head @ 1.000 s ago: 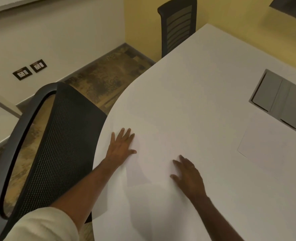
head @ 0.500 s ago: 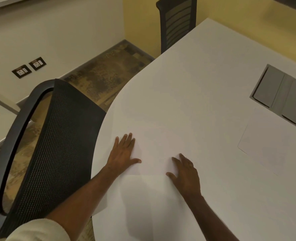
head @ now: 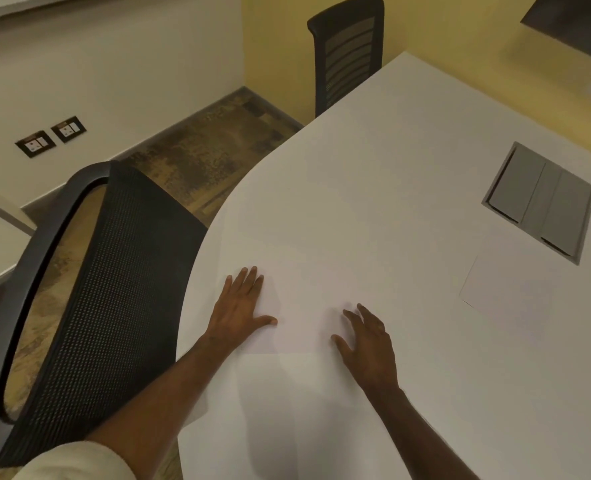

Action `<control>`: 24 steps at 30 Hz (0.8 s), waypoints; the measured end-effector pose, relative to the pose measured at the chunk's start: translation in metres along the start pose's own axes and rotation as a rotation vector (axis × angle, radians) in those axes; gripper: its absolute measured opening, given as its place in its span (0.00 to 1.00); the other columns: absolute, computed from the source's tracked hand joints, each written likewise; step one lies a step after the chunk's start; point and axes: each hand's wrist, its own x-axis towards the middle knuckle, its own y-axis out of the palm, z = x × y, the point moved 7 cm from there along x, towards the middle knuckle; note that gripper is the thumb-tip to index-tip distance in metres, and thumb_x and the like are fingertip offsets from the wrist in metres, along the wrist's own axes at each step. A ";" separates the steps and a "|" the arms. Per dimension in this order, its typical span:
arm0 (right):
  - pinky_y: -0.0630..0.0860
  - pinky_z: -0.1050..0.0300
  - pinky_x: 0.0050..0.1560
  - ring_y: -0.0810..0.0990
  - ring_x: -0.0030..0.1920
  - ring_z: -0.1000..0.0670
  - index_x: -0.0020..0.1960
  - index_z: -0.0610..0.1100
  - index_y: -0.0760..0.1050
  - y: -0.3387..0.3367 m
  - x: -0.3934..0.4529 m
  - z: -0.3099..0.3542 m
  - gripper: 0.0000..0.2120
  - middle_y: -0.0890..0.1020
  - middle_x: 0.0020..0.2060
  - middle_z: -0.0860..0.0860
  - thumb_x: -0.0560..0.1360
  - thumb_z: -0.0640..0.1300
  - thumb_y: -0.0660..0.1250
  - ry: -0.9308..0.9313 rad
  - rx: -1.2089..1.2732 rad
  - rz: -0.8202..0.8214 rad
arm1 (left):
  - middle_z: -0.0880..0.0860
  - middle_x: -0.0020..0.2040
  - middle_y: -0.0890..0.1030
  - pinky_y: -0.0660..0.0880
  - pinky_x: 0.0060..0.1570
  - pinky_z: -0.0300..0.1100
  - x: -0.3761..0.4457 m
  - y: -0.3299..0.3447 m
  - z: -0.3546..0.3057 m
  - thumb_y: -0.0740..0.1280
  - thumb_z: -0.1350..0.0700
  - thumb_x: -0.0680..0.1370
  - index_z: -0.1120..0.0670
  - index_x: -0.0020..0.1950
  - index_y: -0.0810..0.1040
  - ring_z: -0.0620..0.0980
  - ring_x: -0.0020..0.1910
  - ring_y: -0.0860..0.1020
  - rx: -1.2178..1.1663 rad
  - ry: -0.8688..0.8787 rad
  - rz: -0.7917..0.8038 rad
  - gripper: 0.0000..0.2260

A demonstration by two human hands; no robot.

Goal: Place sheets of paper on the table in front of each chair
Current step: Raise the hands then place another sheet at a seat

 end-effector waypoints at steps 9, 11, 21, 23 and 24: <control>0.56 0.47 0.79 0.61 0.79 0.45 0.78 0.45 0.65 -0.067 -0.013 0.027 0.34 0.65 0.78 0.46 0.80 0.65 0.52 -0.080 -0.084 -0.249 | 0.54 0.83 0.46 0.44 0.81 0.54 -0.019 -0.073 -0.023 0.48 0.34 0.81 0.57 0.82 0.51 0.53 0.82 0.44 -0.151 0.142 -0.288 0.37; 0.54 0.46 0.80 0.60 0.80 0.44 0.78 0.43 0.63 -0.093 -0.014 0.037 0.34 0.64 0.79 0.45 0.80 0.64 0.51 -0.086 -0.087 -0.311 | 0.55 0.83 0.48 0.49 0.81 0.56 -0.020 -0.107 -0.029 0.51 0.40 0.84 0.58 0.82 0.52 0.54 0.82 0.46 -0.190 0.201 -0.393 0.33; 0.49 0.44 0.81 0.55 0.81 0.43 0.81 0.41 0.55 -0.233 -0.020 0.115 0.35 0.59 0.80 0.43 0.83 0.63 0.49 -0.144 -0.105 -0.566 | 0.60 0.83 0.49 0.47 0.81 0.56 -0.049 -0.255 -0.054 0.55 0.50 0.85 0.61 0.82 0.51 0.57 0.82 0.46 -0.121 0.260 -0.639 0.29; 0.49 0.44 0.81 0.55 0.81 0.42 0.81 0.41 0.56 -0.254 -0.028 0.131 0.34 0.59 0.80 0.43 0.83 0.63 0.48 -0.172 -0.122 -0.598 | 0.60 0.83 0.48 0.47 0.80 0.57 -0.067 -0.277 -0.059 0.55 0.50 0.85 0.62 0.81 0.50 0.57 0.82 0.46 -0.096 0.262 -0.658 0.29; 0.48 0.45 0.81 0.55 0.81 0.42 0.81 0.41 0.55 -0.263 -0.032 0.140 0.34 0.59 0.80 0.43 0.83 0.63 0.48 -0.185 -0.127 -0.611 | 0.60 0.83 0.48 0.47 0.80 0.57 -0.076 -0.289 -0.061 0.54 0.50 0.84 0.62 0.81 0.50 0.57 0.82 0.46 -0.073 0.258 -0.668 0.29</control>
